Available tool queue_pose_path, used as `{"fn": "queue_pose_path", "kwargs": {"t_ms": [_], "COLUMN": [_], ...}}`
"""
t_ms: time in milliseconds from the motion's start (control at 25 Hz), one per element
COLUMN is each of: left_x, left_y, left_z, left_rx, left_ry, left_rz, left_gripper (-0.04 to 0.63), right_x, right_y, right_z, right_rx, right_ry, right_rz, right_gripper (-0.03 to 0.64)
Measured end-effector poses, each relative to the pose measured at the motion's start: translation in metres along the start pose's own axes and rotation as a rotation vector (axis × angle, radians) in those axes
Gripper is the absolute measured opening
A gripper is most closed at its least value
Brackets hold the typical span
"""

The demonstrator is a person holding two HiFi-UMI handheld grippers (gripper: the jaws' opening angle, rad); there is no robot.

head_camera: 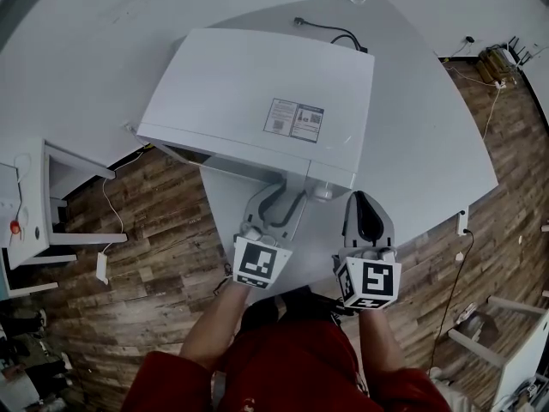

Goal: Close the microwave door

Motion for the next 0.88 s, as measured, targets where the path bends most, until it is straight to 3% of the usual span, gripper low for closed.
{"fn": "queue_pose_path", "kwargs": {"t_ms": [360,600,880], "left_x": [-0.021,-0.058,-0.114], "left_y": [0.003,0.002,-0.004], "left_z": [-0.001,-0.017,-0.045], "left_rx": [0.031,0.019,0.034], "left_ry": [0.013,0.065,0.079], "left_rz": [-0.004,-0.042,-0.166], "left_gripper": [0.137,0.137,0.137], "right_x": [-0.015,-0.029,-0.048], "right_y": [-0.011,-0.032,-0.07], "right_z": [-0.004,-0.015,-0.027], "right_rx": [-0.002,-0.018,-0.043], "right_ry": [0.025,0.063,0.104], "right_rz": [0.005,-0.009,-0.049], "right_gripper": [0.037,0.037,0.037]}}
Point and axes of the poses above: the fingertips, and each gripper's own axes: x forward along the fingers, y to its right, z out of its underside, the point moved 10 cm from there along -x, backward along the fingers
